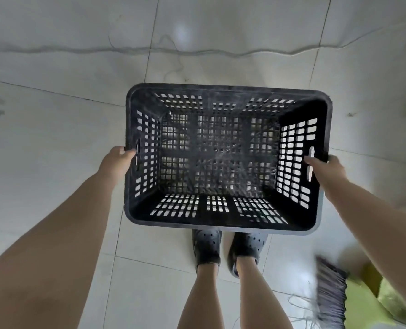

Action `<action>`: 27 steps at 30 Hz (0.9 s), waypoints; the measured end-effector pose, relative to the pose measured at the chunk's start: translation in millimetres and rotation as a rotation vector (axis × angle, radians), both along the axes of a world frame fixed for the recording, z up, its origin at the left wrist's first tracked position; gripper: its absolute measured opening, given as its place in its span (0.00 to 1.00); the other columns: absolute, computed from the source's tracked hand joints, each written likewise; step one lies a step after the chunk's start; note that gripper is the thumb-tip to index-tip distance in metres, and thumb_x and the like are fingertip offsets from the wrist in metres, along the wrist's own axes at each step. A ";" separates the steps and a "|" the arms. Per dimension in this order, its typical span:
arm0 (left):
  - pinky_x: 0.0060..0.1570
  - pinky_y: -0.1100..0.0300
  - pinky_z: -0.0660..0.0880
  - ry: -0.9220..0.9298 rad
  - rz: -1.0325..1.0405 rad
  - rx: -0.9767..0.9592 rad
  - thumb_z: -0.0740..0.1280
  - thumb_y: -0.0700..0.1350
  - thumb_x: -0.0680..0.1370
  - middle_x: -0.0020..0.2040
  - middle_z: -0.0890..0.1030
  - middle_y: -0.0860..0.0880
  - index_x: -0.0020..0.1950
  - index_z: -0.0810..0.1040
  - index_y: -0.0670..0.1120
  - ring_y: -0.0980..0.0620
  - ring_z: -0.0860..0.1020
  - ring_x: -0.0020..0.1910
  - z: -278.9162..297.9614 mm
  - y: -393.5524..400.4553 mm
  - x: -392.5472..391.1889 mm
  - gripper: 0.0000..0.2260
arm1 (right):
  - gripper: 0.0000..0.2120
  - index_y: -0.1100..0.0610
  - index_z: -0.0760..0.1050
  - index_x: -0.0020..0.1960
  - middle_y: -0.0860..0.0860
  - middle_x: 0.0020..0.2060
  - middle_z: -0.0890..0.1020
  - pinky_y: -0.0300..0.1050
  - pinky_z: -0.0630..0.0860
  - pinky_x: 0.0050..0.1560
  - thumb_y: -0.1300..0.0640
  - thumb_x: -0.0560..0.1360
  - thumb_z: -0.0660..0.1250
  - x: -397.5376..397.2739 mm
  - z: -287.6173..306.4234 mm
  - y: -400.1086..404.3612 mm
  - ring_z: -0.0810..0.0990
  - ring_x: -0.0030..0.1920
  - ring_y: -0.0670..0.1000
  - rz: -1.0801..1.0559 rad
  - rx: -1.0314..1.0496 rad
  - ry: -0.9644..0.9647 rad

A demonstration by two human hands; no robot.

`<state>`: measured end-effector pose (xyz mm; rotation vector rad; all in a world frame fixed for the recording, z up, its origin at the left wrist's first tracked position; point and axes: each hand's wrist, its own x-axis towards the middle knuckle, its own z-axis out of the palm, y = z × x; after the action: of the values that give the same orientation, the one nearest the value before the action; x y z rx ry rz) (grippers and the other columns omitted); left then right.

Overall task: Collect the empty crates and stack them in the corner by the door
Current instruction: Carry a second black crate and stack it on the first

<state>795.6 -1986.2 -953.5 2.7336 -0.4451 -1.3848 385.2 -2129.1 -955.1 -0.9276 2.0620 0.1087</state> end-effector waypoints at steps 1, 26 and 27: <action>0.59 0.52 0.67 0.019 0.043 -0.021 0.57 0.54 0.82 0.67 0.75 0.41 0.70 0.70 0.40 0.40 0.73 0.65 -9.0 -1.9 1.2 0.23 | 0.24 0.59 0.68 0.69 0.55 0.53 0.77 0.53 0.74 0.58 0.49 0.77 0.65 -1.6 -8.5 -1.8 0.76 0.52 0.58 -0.066 -0.021 -0.042; 0.37 0.60 0.72 0.197 0.640 -0.145 0.48 0.64 0.81 0.31 0.75 0.45 0.40 0.74 0.43 0.49 0.74 0.30 61.2 19.3 -13.0 0.29 | 0.34 0.61 0.70 0.37 0.54 0.25 0.68 0.44 0.64 0.31 0.35 0.80 0.42 -22.5 56.2 -6.6 0.68 0.28 0.53 -0.439 0.166 -0.312; 0.37 0.60 0.71 0.199 0.648 -0.141 0.48 0.64 0.81 0.31 0.75 0.45 0.39 0.73 0.42 0.49 0.73 0.31 81.8 18.5 -15.6 0.29 | 0.35 0.61 0.70 0.36 0.53 0.22 0.68 0.44 0.64 0.30 0.34 0.80 0.42 -22.8 76.5 -5.8 0.68 0.28 0.53 -0.447 0.159 -0.308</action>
<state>780.0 -1967.7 -871.6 2.2751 0.3191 -1.3414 362.4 -2134.9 -878.6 -0.3460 1.8889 -0.1022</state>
